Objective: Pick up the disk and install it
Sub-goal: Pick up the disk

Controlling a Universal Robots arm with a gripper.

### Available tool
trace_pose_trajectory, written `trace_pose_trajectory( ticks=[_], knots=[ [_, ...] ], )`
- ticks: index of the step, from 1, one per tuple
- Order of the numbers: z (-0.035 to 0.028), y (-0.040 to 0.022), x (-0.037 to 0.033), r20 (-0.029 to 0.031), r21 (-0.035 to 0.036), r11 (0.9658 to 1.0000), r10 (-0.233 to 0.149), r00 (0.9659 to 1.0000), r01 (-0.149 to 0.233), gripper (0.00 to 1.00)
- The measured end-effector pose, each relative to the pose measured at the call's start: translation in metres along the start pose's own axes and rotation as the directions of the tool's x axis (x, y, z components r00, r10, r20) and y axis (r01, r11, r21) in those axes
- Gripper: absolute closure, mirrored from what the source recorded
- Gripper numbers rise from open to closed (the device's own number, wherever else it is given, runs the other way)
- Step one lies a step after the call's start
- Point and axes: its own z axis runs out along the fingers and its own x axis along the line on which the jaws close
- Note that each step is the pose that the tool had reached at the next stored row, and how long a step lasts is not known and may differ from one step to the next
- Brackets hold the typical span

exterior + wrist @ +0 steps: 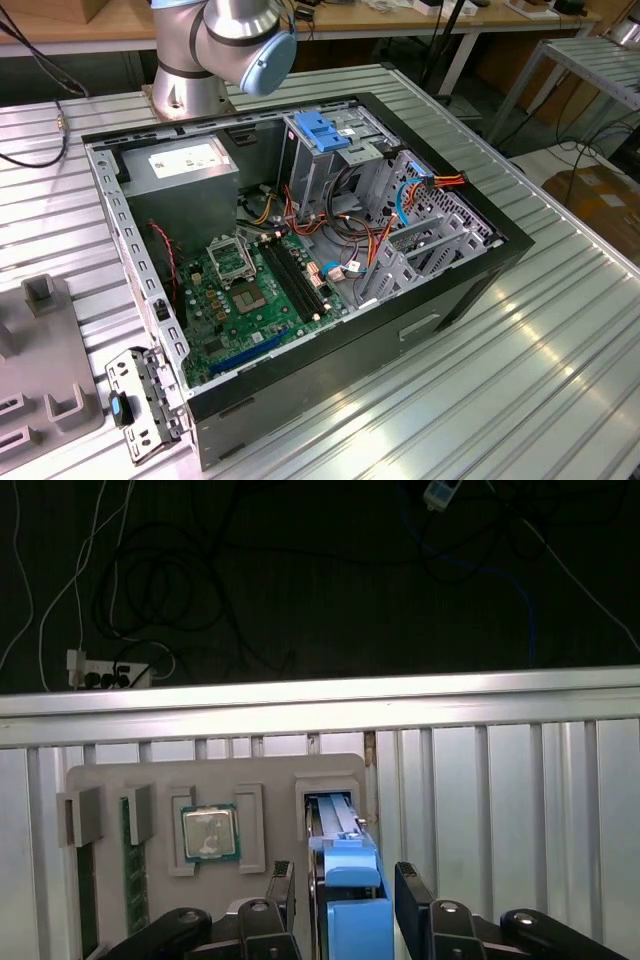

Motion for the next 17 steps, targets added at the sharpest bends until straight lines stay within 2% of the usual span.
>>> trace_pose_trajectory(
  ticks=[17],
  knots=[
    [0.0024, -0.0003, 0.0001, -0.0002, 0.0005, 0.9999, -0.013, 0.9999, 0.013, 0.49]
  ],
)
